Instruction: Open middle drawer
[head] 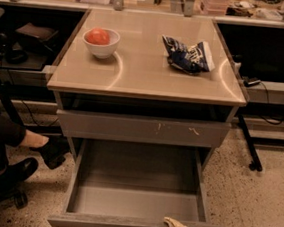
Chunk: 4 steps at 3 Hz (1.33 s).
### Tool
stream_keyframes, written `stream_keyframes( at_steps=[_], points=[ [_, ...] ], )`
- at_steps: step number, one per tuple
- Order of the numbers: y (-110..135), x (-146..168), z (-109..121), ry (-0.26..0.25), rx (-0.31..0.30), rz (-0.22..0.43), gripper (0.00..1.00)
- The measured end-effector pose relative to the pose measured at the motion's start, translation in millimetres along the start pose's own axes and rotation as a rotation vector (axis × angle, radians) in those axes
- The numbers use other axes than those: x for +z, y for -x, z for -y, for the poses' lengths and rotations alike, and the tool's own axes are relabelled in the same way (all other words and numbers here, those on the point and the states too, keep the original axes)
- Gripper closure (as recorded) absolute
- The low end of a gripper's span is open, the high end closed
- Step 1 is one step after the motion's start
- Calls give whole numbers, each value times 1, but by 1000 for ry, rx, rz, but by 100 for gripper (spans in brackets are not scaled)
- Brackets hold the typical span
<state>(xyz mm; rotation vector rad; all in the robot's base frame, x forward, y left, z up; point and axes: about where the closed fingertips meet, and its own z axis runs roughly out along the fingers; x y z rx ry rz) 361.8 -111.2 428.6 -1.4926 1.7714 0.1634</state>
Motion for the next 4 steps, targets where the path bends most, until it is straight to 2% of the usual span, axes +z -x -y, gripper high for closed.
stream_keyframes(
  at_steps=[1,2,4],
  points=[
    [0,-1,1,0,0,0,100],
    [0,-1,1,0,0,0,81],
    [0,-1,1,0,0,0,34]
  ],
)
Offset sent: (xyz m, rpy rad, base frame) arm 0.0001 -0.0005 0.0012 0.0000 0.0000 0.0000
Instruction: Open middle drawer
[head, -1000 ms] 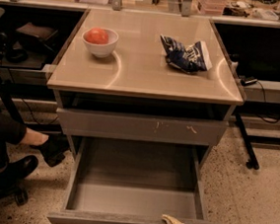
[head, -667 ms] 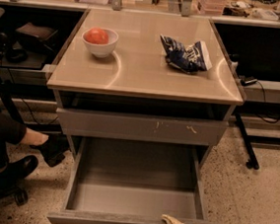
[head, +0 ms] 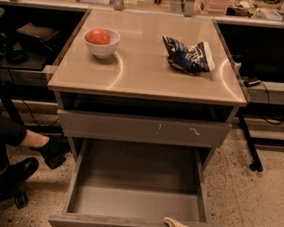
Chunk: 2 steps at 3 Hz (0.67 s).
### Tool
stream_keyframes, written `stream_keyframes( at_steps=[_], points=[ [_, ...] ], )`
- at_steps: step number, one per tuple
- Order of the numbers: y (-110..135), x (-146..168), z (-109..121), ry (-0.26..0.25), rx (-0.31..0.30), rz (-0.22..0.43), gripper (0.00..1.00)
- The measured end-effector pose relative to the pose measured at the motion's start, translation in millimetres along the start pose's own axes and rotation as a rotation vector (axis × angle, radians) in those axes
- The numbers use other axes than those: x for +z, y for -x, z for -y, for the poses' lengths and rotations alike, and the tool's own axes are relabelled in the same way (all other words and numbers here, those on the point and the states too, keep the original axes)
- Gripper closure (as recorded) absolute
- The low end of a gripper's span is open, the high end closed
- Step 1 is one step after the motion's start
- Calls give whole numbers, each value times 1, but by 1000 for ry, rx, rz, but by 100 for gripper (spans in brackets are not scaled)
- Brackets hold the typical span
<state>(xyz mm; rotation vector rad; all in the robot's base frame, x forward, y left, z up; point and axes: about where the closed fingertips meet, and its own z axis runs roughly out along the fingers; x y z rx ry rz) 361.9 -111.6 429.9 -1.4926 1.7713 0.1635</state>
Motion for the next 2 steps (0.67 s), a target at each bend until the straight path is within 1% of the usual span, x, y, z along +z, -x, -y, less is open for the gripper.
stream_keyframes(
  at_steps=[1,2],
  points=[
    [0,0,0,0,0,0,11],
    [0,0,0,0,0,0,0]
  ],
)
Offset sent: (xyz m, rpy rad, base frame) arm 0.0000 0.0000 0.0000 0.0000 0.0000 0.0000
